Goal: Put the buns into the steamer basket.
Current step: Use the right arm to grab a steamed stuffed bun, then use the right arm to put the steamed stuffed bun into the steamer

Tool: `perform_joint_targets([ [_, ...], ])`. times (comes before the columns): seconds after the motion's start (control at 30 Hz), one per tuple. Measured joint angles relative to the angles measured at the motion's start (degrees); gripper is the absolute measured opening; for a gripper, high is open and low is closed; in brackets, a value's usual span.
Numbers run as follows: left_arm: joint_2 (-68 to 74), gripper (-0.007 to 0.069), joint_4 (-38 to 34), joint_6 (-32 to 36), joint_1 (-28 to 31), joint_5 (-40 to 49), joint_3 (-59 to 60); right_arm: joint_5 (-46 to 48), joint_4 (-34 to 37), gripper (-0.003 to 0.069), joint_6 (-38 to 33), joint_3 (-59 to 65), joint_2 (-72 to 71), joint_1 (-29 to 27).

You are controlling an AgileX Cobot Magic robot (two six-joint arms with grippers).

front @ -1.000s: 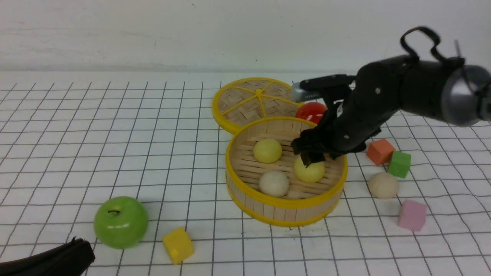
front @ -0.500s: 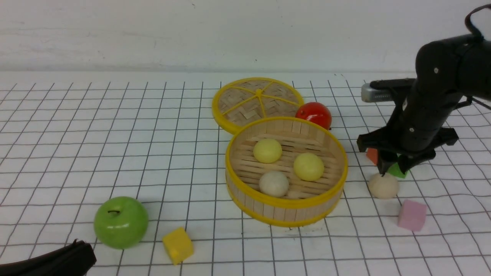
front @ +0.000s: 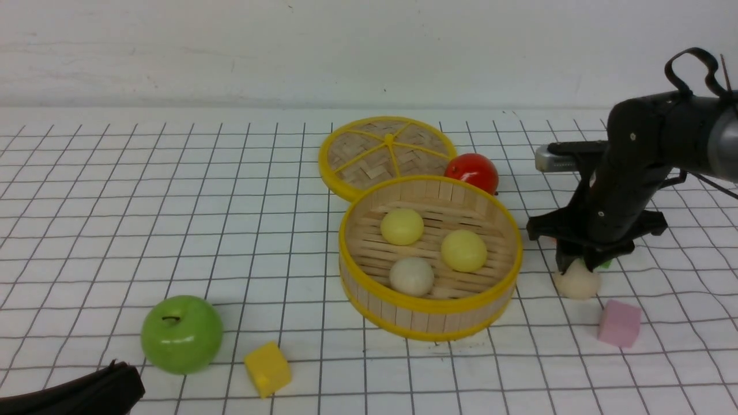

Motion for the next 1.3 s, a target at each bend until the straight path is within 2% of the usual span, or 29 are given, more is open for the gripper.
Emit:
perform_joint_targets([
  [0.2,0.0,0.0018,0.0,0.0,0.0,0.0,0.0,-0.4,0.0,0.0256,0.0,-0.1,0.8,0.0],
  [0.27,0.0,0.0018,0.0,0.0,0.0,0.0,0.0,-0.3,0.0,0.0182,-0.1,-0.1,0.8,0.0],
  [0.3,0.0,0.0018,0.0,0.0,0.0,0.0,0.0,-0.2,0.0,0.0182,-0.2,-0.1,0.8,0.0],
  [0.37,0.0,0.0018,0.0,0.0,0.0,0.0,0.0,0.5,0.0,0.0083,-1.8,-0.1,0.4,0.0],
  [0.43,0.0,0.0018,0.0,0.0,0.0,0.0,0.0,1.2,0.1,0.0021,-3.0,-0.1,-0.6,0.0],
  [0.47,0.0,0.0018,0.0,0.0,0.0,0.0,0.0,1.7,0.3,0.0012,-3.3,-0.1,-1.4,0.0],
  [0.6,0.0,0.002,0.0,0.0,0.0,0.0,0.0,1.9,1.2,0.0011,-3.8,-0.1,-5.9,1.4],
  [0.77,0.0,0.0025,0.0,0.0,0.0,0.0,0.0,-3.9,5.3,0.0015,-8.2,-2.6,-10.7,7.1],
  [0.93,0.0,0.0032,-0.2,0.0,0.0,0.0,0.0,-11.9,8.4,0.0018,-10.8,-4.0,-7.9,11.2],
  [1.07,0.0,0.0036,-0.2,0.0,0.0,0.0,0.0,-17.5,8.4,0.0036,-11.0,-4.1,-1.7,12.0],
  [1.13,0.0,0.0036,-0.2,0.0,0.0,0.0,0.0,-19.5,8.3,0.0052,-11.0,-4.1,0.3,12.0],
  [1.3,0.0,0.0036,-0.2,0.0,0.0,0.0,0.0,-24.6,5.9,0.0186,-11.0,-4.1,3.3,12.0],
])
